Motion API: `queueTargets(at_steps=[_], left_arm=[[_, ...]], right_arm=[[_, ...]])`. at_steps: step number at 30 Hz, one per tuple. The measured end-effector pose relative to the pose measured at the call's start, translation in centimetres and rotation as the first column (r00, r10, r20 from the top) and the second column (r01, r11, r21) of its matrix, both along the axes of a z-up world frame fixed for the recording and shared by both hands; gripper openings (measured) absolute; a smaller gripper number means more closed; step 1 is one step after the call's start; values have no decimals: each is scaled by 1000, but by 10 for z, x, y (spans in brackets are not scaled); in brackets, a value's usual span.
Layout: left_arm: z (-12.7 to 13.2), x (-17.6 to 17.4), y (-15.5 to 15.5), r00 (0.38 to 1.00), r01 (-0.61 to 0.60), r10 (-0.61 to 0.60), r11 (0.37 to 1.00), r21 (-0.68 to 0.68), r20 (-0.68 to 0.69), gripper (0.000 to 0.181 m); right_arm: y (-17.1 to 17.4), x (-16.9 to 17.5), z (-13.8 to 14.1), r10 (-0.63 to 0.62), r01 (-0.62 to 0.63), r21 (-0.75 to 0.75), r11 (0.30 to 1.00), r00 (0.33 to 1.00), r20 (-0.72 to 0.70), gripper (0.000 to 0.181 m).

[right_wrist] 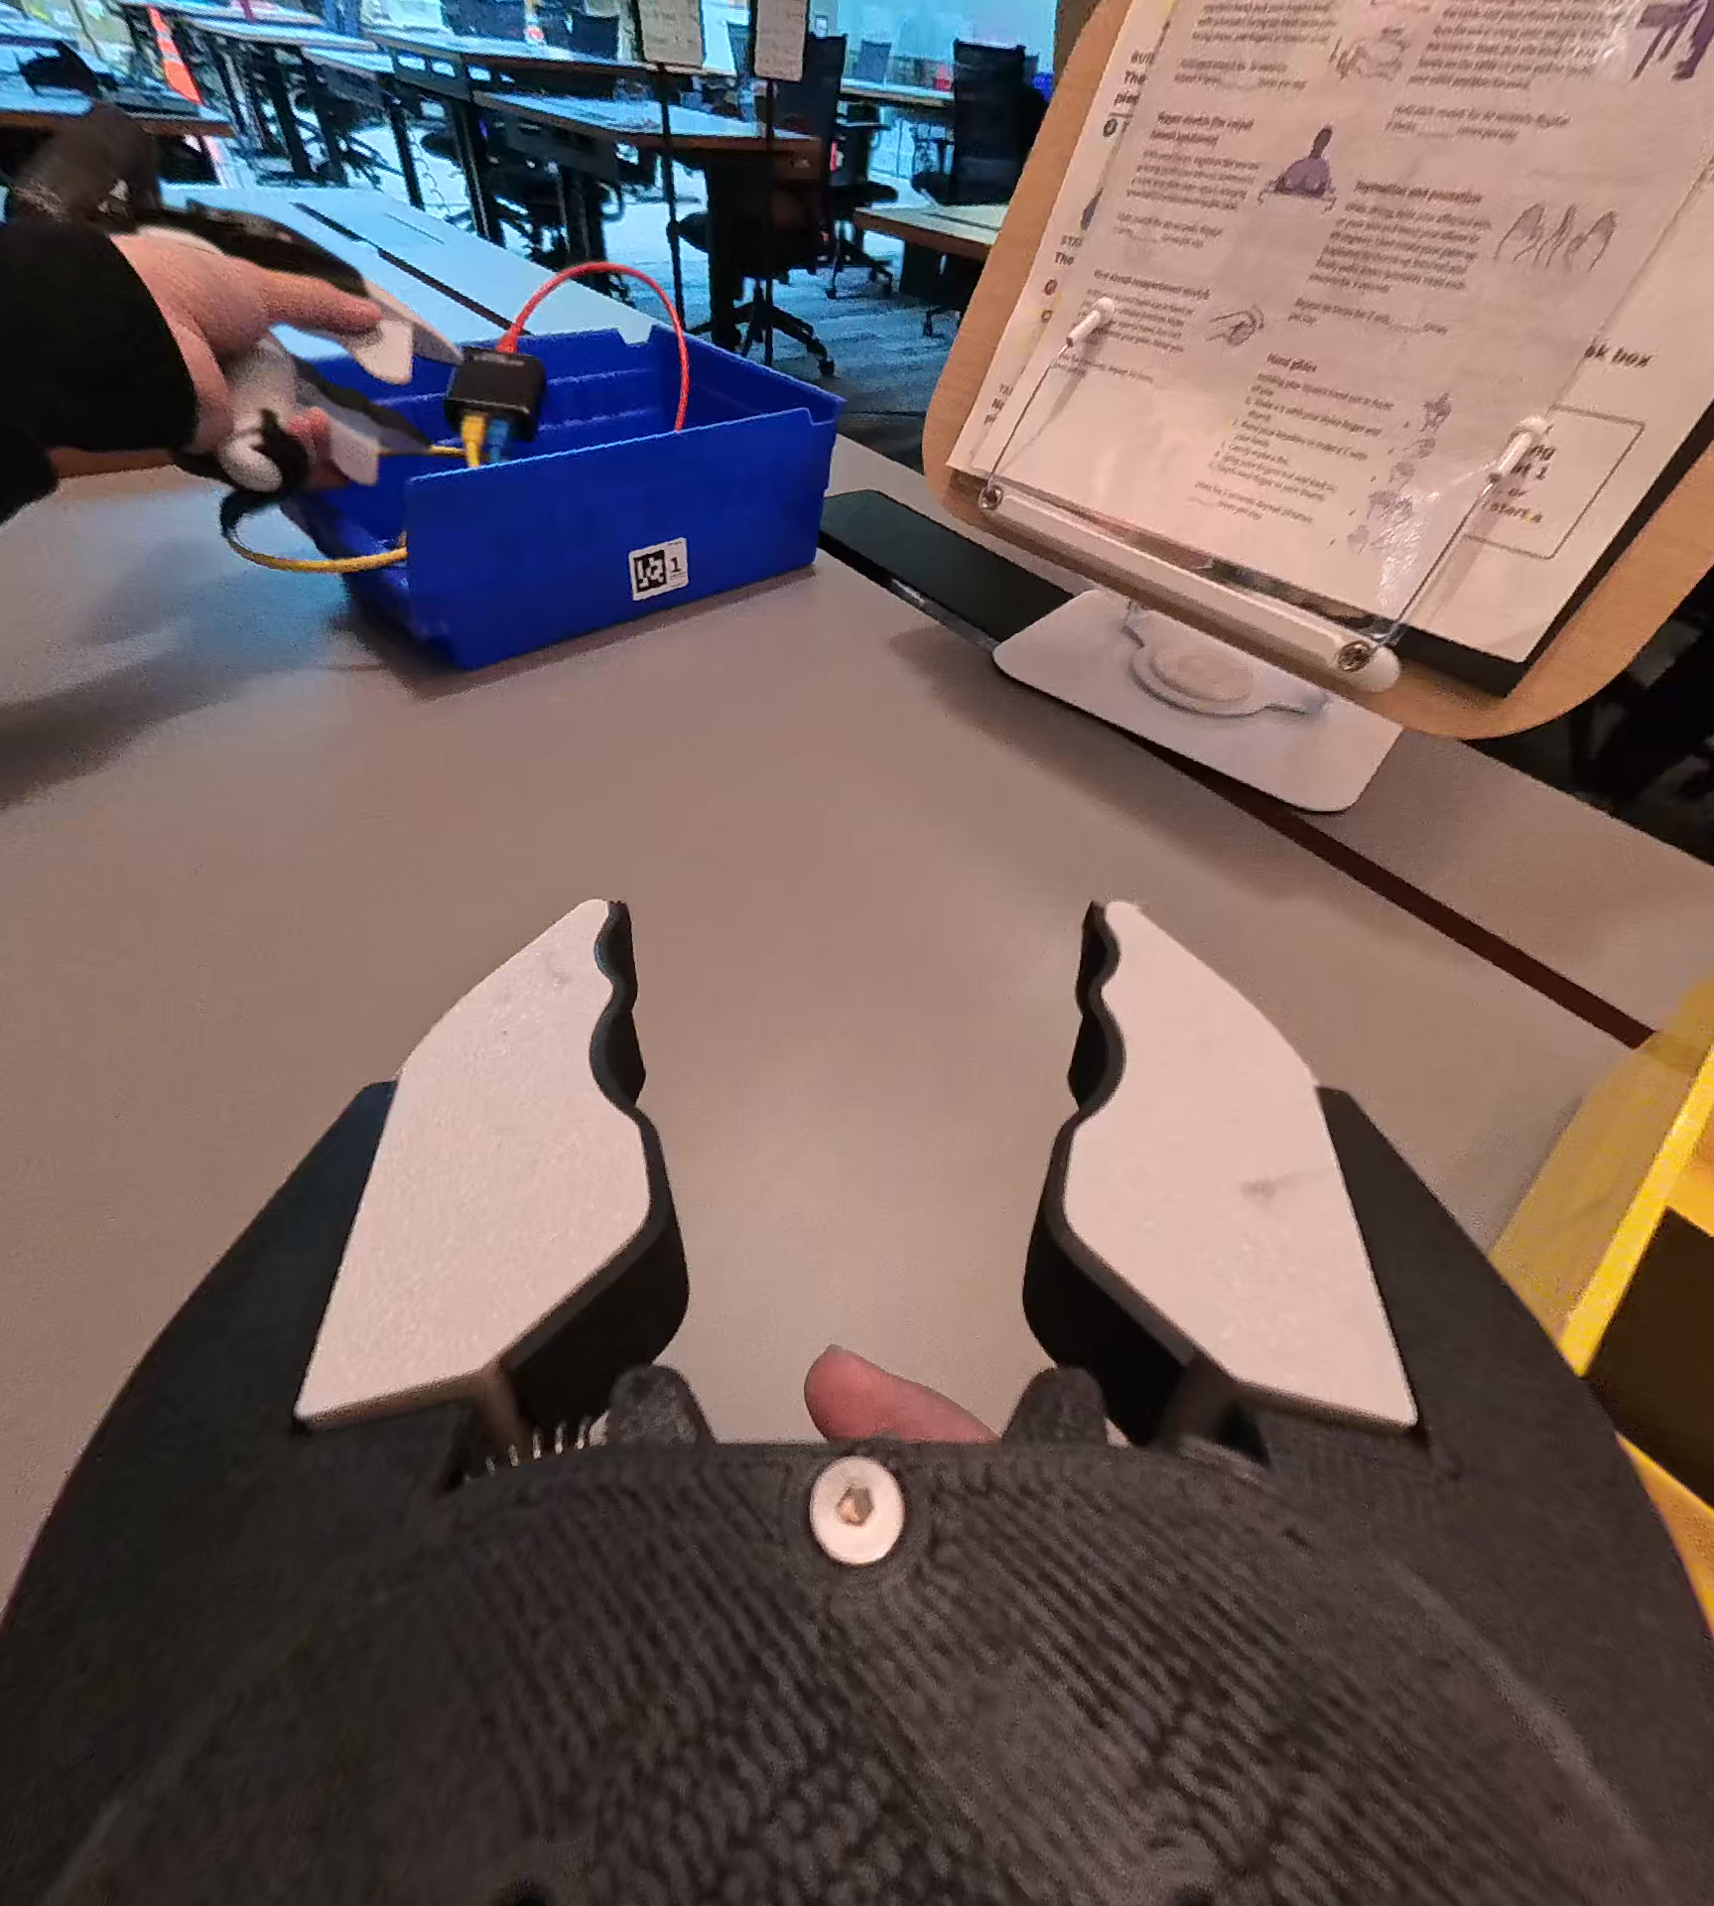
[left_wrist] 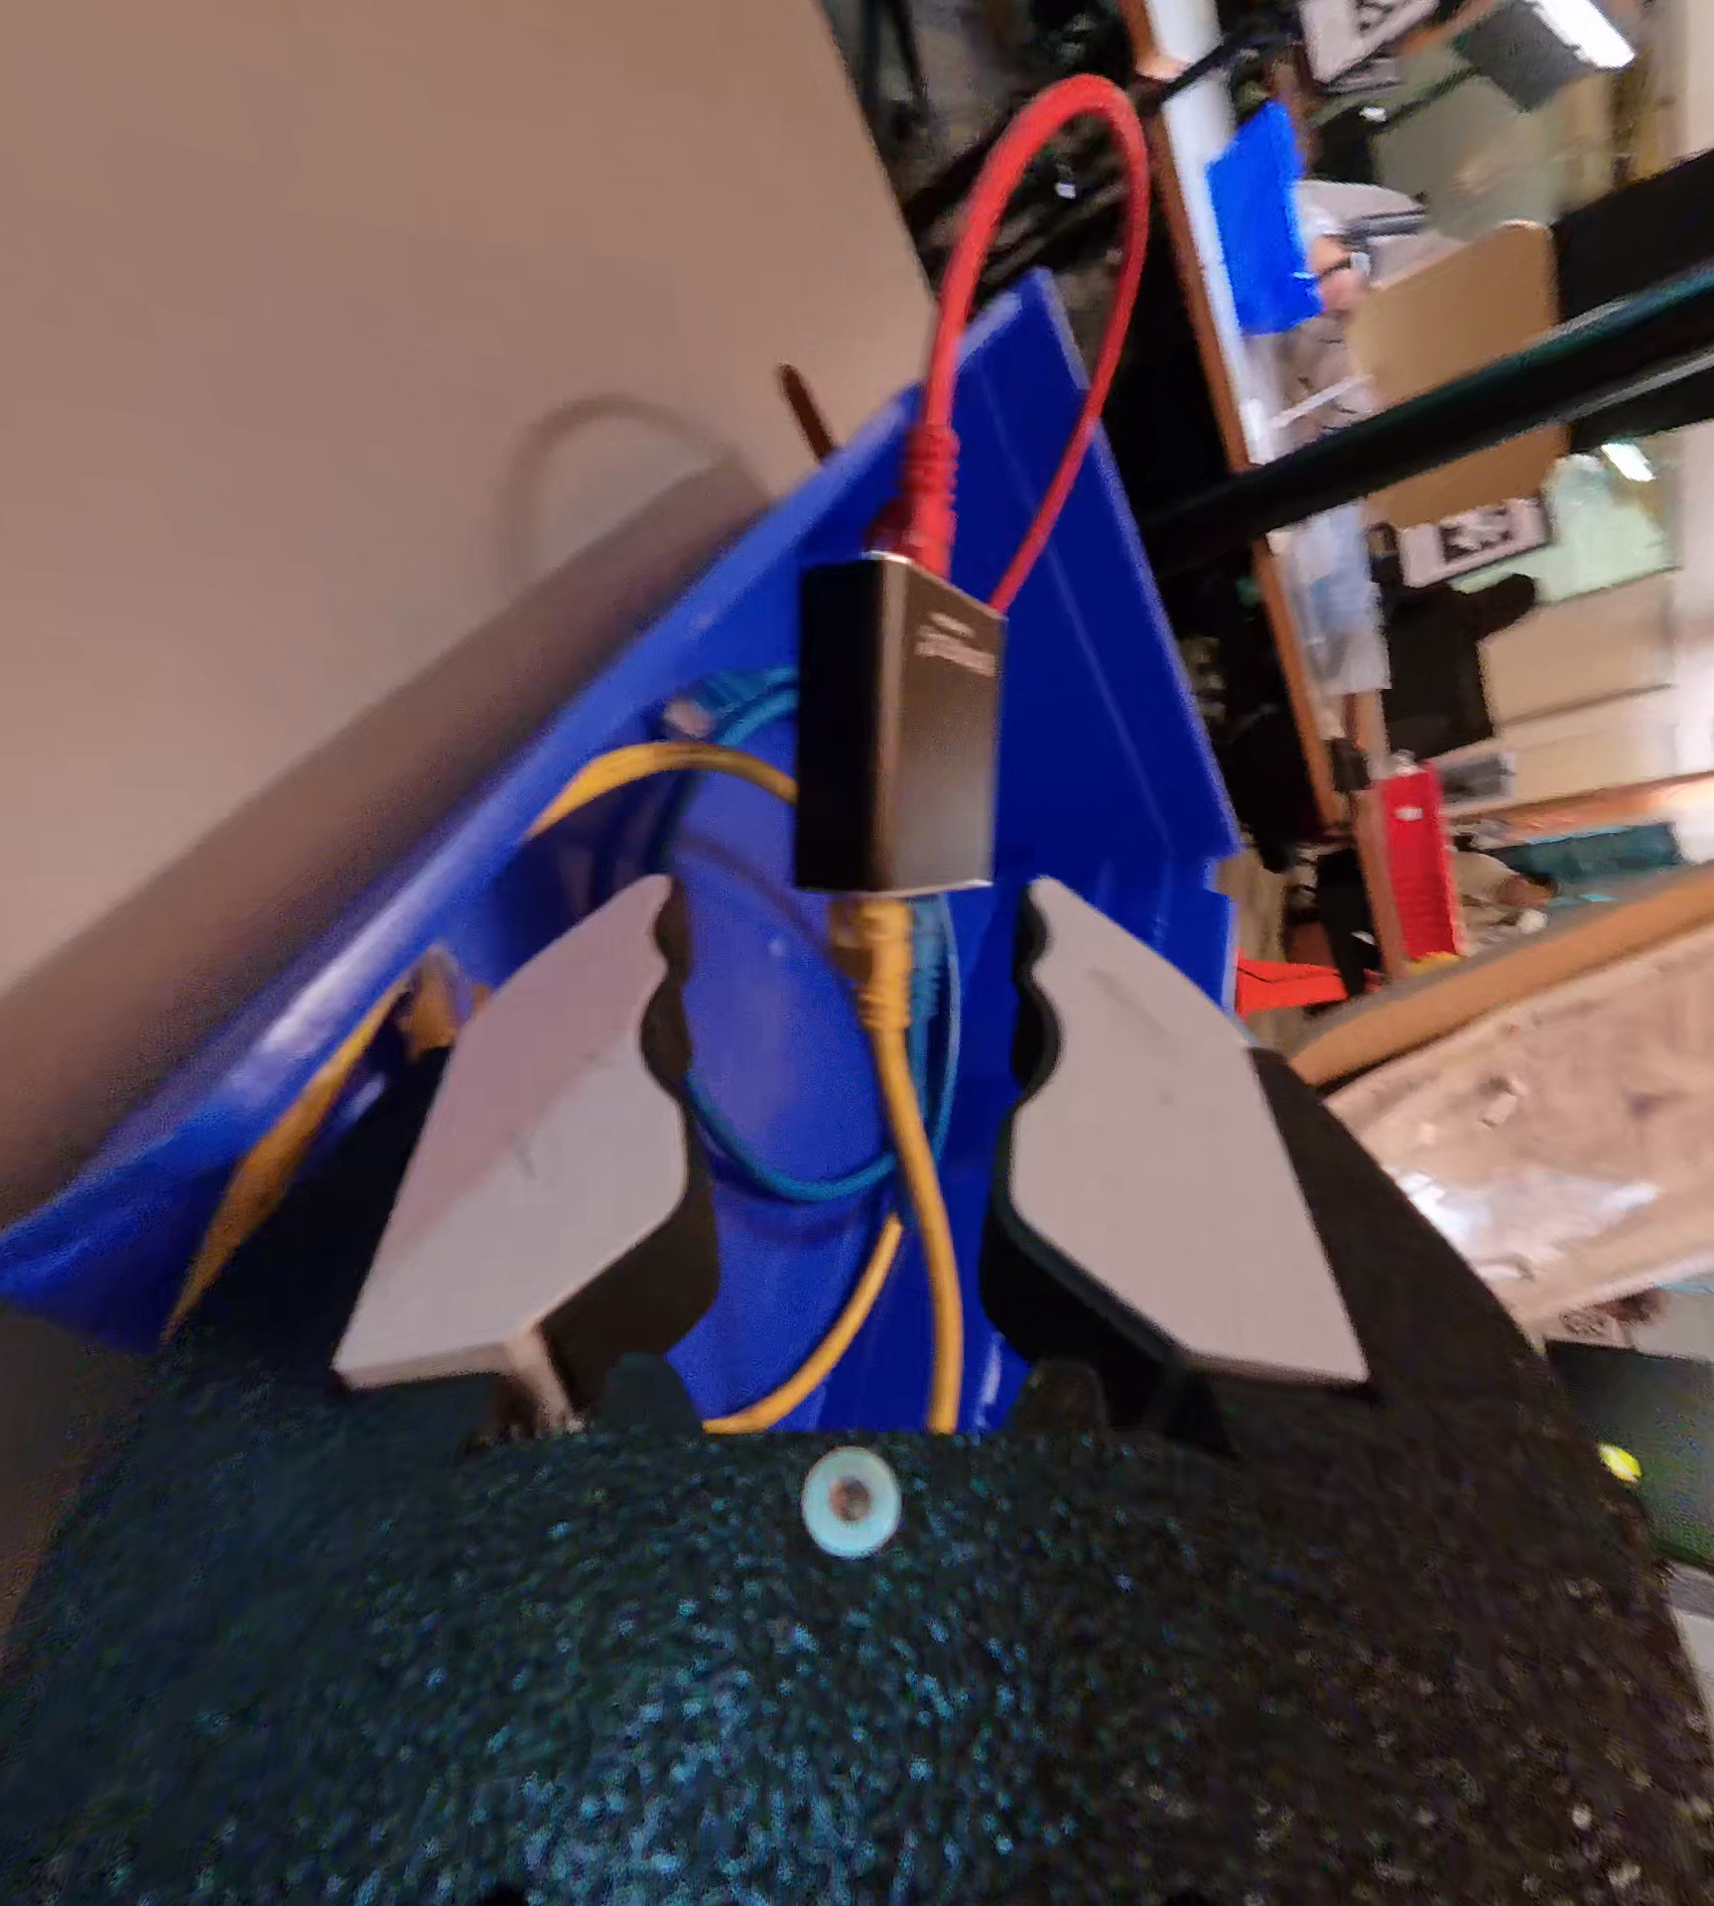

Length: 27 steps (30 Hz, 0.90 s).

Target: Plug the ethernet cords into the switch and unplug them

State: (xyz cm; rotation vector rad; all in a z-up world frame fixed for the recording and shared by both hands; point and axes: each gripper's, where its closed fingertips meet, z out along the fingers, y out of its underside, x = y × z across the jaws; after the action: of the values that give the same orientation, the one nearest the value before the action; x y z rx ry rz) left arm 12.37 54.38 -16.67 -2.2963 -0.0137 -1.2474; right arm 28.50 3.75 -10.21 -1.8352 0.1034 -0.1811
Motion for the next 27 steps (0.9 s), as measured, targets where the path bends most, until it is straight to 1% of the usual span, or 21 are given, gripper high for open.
queueTargets(at_steps=[1,2,4,5,7,8,9,10,11,12,13,14,16,18,21,24,25,26,27], left_arm=[[1,3,0,1000,17,-17,1000,16,14,61],[3,6,0,998,41,-42,999,20,42,57],[8,10,6,995,16,-18,1000,17,99,62],[12,15,7,989,23,-24,1000,8,149,62],[9,27,6,979,70,-61,997,-43,195,63],[8,34,5,967,101,-82,993,-66,241,60],[10,38,3,945,128,-93,987,-92,313,50],[12,39,3,918,139,-85,984,-115,387,29],[17,38,2,889,145,-81,983,-111,451,26],[18,37,0,878,153,-91,984,-95,469,26],[20,35,-4,880,170,-127,984,-53,457,23],[27,34,-10,876,189,-176,982,15,450,23],[57,32,-25,832,219,-266,964,151,487,25],[101,30,-47,773,238,-366,925,298,518,25],[179,31,-91,709,277,-531,815,508,465,24],[268,27,-143,616,272,-658,693,668,432,24],[293,26,-160,587,274,-695,654,705,417,24],[314,26,-178,558,289,-728,620,730,397,24],[329,28,-194,541,311,-749,600,737,382,24]], right_arm=[[0,-1,-1,4,-4,-1,1000,1000,-4,82],[-1,-1,-2,3,-3,-1,1000,1000,-1,82],[0,-5,-3,20,-20,-3,1000,1000,5,81],[0,-7,-4,31,-31,-11,999,999,10,81],[0,-8,-6,31,-30,-21,999,999,21,80],[1,-8,-6,33,-32,-25,999,999,23,80],[2,-9,-7,36,-35,-26,999,999,25,80],[2,-9,-7,35,-35,-25,999,999,27,79],[3,-9,-7,32,-31,-25,999,999,28,79],[4,-10,-8,32,-31,-28,999,999,29,79],[4,-10,-9,34,-33,-31,999,999,31,79],[4,-11,-9,32,-31,-33,999,999,34,78],[5,-14,-8,35,-34,-27,999,999,33,78],[7,-19,-3,52,-52,-1,999,998,35,78],[9,-28,10,73,-75,47,996,997,37,77],[9,-37,28,86,-91,107,990,995,55,76],[9,-42,34,96,-103,124,987,994,57,76],[9,-47,39,110,-117,140,983,992,61,76],[9,-52,45,123,-132,154,979,990,65,75]])
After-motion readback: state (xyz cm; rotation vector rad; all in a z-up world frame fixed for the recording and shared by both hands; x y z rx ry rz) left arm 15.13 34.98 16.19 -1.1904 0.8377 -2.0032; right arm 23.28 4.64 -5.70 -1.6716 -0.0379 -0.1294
